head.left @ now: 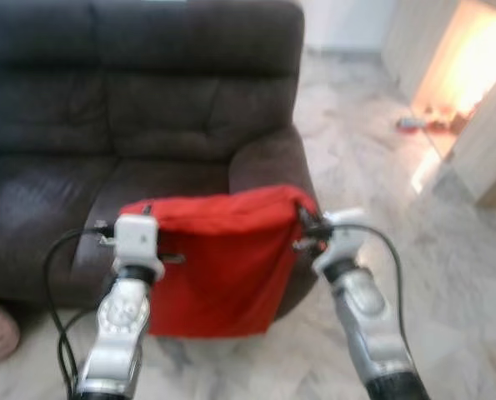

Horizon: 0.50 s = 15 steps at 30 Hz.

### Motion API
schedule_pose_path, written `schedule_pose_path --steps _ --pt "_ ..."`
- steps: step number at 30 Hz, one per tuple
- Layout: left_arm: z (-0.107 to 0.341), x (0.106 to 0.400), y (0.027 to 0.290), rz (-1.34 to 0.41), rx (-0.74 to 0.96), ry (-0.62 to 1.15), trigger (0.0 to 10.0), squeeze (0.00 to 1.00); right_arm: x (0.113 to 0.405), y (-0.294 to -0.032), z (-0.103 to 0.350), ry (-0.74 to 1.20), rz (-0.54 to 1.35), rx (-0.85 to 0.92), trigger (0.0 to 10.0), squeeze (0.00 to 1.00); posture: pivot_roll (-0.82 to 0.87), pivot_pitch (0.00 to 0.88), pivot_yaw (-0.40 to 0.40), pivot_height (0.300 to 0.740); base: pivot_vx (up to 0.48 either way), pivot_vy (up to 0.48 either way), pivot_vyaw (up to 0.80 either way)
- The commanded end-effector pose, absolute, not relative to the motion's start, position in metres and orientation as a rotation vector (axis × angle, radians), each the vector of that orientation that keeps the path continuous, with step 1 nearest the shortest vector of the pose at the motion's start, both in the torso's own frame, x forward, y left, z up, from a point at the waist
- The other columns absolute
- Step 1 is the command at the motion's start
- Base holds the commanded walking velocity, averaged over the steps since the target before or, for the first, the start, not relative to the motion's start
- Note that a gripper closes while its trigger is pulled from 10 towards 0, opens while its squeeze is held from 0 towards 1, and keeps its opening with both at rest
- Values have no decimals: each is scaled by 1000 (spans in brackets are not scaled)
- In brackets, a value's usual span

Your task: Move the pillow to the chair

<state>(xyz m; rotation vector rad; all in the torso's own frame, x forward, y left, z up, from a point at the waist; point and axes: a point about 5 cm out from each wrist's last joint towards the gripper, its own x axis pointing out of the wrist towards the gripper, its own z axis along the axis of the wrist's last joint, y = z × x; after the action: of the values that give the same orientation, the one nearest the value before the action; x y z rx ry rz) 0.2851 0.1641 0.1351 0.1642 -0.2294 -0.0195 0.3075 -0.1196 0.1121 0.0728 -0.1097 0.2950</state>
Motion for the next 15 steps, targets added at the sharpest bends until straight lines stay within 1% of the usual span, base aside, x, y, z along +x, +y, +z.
schedule_pose_path --steps 1,7,14,15 --pt "155 286 168 -1 158 -320 10000 0 311 -113 129 -185 316 74 10000 0 60 0 -28 740 0 0 0" --pt "155 286 168 1 148 -317 10000 0 311 -113 129 -183 314 73 10000 0 59 2 -27 740 0 0 0" --pt "155 285 169 4 145 -312 10000 0 311 -112 128 -170 312 96 10000 0 61 5 -28 740 0 345 0" --pt "155 285 169 4 145 -313 10000 0 311 -113 127 -168 311 92 10000 0 61 5 -28 740 0 360 -800"
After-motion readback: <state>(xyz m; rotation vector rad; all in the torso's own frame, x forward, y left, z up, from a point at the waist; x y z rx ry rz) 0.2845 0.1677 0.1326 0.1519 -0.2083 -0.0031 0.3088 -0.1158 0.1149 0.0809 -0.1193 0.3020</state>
